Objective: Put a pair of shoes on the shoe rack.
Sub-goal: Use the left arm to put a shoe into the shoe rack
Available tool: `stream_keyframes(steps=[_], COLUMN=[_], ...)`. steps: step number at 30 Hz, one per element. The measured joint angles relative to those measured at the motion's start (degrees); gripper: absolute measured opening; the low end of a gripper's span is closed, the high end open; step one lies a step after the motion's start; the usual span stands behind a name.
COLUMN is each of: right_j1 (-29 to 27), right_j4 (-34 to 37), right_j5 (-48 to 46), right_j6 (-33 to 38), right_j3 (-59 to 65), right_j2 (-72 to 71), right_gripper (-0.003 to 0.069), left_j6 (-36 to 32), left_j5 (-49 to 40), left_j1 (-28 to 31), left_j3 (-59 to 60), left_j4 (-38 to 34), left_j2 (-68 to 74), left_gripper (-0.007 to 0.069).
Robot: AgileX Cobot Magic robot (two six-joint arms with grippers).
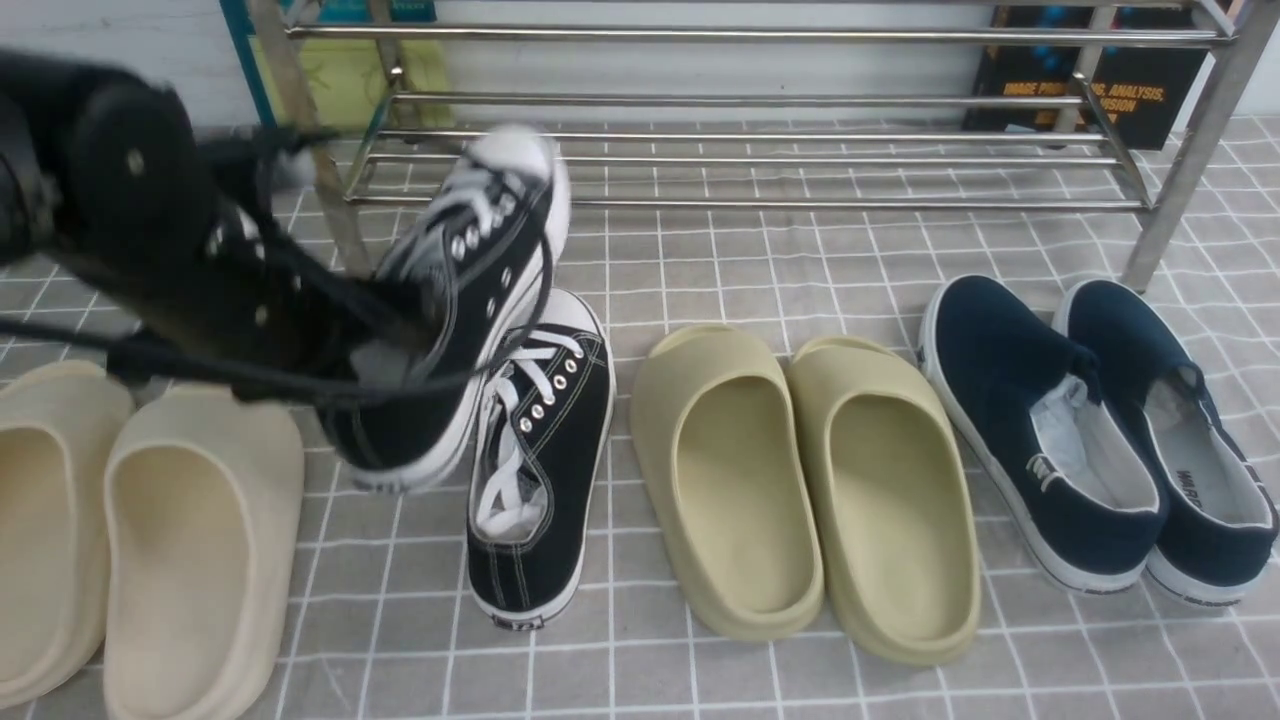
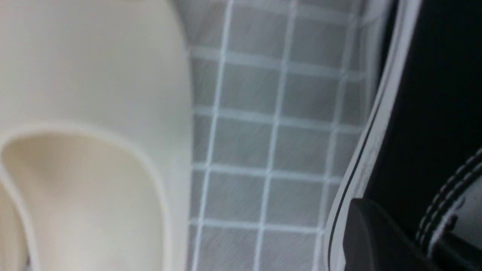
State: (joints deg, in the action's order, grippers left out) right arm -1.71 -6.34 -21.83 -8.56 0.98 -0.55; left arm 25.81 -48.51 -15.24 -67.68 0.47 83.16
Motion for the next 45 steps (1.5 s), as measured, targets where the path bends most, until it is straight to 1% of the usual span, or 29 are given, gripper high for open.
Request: stream_keyframes(steps=[3, 7, 8, 11, 17, 20, 26, 29, 34, 37, 41, 45], right_j1=[0.00, 0.00, 0.00, 0.00, 0.00, 0.00, 0.00, 0.00, 0.00, 0.00, 0.00, 0.00], right_j4=[0.00, 0.00, 0.00, 0.00, 0.00, 0.00, 0.00, 0.00, 0.00, 0.00, 0.00, 0.00], right_j5=[0.00, 0.00, 0.00, 0.00, 0.00, 0.00, 0.00, 0.00, 0.00, 0.00, 0.00, 0.00], right_j6=[0.00, 0.00, 0.00, 0.00, 0.00, 0.00, 0.00, 0.00, 0.00, 0.00, 0.00, 0.00], right_j3=[0.00, 0.00, 0.00, 0.00, 0.00, 0.00, 0.00, 0.00, 0.00, 0.00, 0.00, 0.00], right_j2=[0.00, 0.00, 0.00, 0.00, 0.00, 0.00, 0.00, 0.00, 0.00, 0.00, 0.00, 0.00], right_gripper=[0.0239, 0.0239, 0.0239, 0.0239, 0.0239, 0.0239, 0.0239, 0.0239, 0.0239, 0.0239, 0.0239, 0.0239], left_j6=[-0.12, -0.13, -0.13, -1.04, -1.66, -2.47, -6.79, -9.97, -11.65, -12.03, -11.98, -11.04], left_j5=[-0.85, -1.96, -1.96, -5.03, -8.00, -8.63, -10.45, -13.61, -14.86, -14.38, -10.80, -6.56], left_j1=[0.43, 2.59, 2.59, 4.00, 4.07, 4.07, 4.07, 4.07, 4.07, 4.07, 4.07, 4.07], left_j3=[-4.43, -10.89, -10.89, -15.23, -20.53, -21.50, -21.49, -21.81, -20.94, -17.03, -8.11, -5.45], left_j4=[0.00, -0.46, -0.46, -0.04, -0.46, -0.46, -2.41, -2.62, -2.96, -3.25, -3.47, -3.78], left_j2=[1.73, 7.85, 7.85, 13.84, 21.10, 22.26, 20.13, 14.75, 10.09, 7.06, 6.19, 7.38], left_gripper=[-0.0013, -0.0013, -0.0013, -0.0013, -0.0013, -0.0013, -0.0013, -0.0013, -0.0013, -0.0013, -0.0013, -0.0013])
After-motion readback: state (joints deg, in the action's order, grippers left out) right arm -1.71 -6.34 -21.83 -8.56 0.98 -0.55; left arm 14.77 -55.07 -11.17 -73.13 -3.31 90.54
